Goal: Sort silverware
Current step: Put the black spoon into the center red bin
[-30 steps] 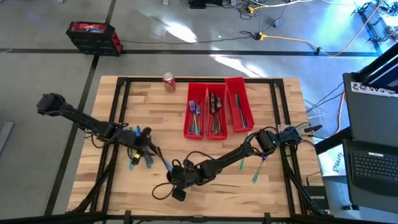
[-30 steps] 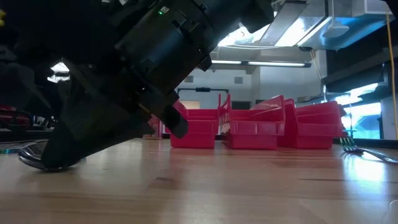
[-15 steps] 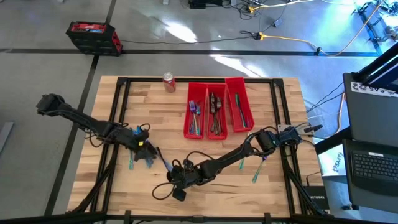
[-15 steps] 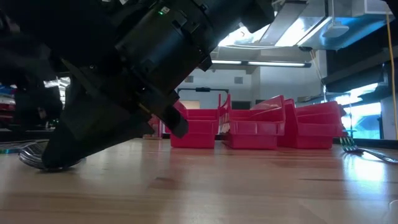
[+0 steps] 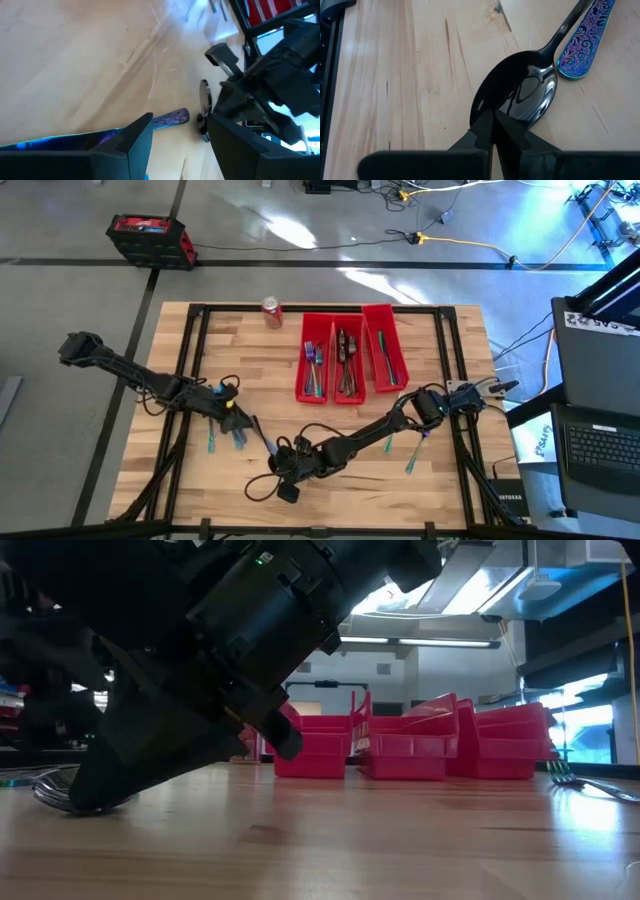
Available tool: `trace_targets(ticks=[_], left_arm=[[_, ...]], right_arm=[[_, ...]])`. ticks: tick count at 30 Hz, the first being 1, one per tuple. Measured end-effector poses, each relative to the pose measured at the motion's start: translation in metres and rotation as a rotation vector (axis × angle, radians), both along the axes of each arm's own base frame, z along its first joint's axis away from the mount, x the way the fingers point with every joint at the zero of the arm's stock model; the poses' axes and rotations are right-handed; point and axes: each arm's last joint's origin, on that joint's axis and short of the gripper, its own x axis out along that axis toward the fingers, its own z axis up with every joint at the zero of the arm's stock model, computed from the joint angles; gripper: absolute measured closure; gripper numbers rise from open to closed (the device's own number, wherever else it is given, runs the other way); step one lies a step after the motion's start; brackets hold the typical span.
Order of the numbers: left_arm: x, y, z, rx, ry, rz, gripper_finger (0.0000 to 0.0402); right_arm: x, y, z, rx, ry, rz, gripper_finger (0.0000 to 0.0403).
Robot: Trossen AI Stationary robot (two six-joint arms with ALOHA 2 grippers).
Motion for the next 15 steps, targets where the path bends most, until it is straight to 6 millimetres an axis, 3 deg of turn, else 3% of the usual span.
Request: trace_targets(ticks=[15], left_arm=[[0.0036,-0.0023,0.0086,-0.007,-0.100,0.003,0.0225]], right_arm=[[0.0001,-0.0002,0.0000,-0.014,-0.002,0.015,0.0403]])
